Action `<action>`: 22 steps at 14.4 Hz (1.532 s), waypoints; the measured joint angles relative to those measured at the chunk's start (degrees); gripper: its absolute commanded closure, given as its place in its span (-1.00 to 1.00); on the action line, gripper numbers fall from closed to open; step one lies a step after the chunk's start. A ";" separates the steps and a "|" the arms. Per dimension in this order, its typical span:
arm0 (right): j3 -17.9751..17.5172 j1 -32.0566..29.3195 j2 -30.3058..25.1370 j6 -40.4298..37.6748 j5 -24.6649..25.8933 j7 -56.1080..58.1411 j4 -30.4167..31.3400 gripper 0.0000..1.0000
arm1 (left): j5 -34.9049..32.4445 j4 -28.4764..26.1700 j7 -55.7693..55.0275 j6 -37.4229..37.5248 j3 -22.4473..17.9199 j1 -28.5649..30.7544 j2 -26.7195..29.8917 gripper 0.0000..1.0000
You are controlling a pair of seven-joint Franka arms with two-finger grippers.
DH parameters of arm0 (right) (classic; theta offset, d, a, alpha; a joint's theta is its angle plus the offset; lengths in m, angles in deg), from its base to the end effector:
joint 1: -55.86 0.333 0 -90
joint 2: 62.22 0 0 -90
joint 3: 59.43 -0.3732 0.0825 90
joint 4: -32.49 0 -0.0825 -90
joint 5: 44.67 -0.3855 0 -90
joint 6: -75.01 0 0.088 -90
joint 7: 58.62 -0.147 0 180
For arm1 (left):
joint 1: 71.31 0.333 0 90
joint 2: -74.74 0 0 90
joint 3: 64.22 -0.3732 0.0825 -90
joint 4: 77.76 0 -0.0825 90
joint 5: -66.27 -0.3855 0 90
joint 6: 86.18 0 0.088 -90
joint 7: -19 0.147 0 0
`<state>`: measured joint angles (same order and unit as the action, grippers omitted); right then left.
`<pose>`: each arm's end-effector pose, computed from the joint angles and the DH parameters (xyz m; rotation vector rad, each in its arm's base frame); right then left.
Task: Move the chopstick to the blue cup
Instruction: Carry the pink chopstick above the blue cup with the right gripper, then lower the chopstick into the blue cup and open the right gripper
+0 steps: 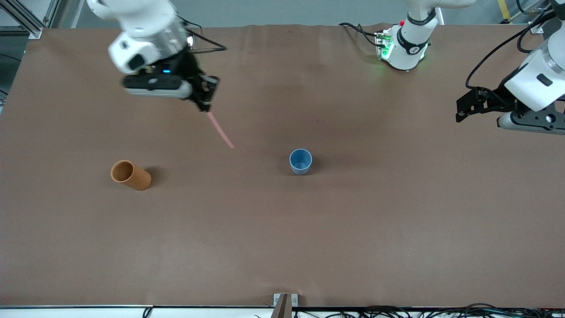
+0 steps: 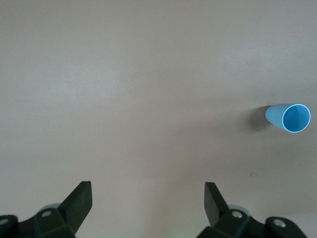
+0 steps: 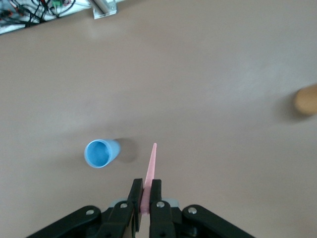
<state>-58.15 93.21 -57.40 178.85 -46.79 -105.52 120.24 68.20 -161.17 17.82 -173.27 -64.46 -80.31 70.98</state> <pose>0.4960 0.3677 0.6362 -2.9655 0.2887 -0.1858 0.5680 -0.0928 0.6544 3.1015 -0.2081 -0.0067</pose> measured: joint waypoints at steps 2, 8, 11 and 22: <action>0.06 4.02 4.73 0.70 0.01 -3.09 -3.13 0.99 | 0.00 -0.05 0.01 0.07 -0.02 0.03 0.00 -1.00; 0.23 10.91 14.88 11.63 0.03 -11.09 -7.21 0.98 | 0.00 -0.13 0.01 0.08 -0.12 0.07 -0.06 -1.00; 0.34 12.50 17.01 13.71 0.93 -12.05 -7.39 0.96 | 0.00 -0.10 0.01 0.05 -0.23 0.09 -0.14 -1.00; 0.47 15.00 20.98 15.66 5.59 -10.89 -6.70 0.45 | 0.00 0.40 0.01 0.02 -0.19 -0.16 -0.13 -1.00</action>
<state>-57.68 108.21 -36.42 194.51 -41.20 -116.41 113.54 68.20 -160.77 17.82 -173.26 -64.65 -80.47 70.85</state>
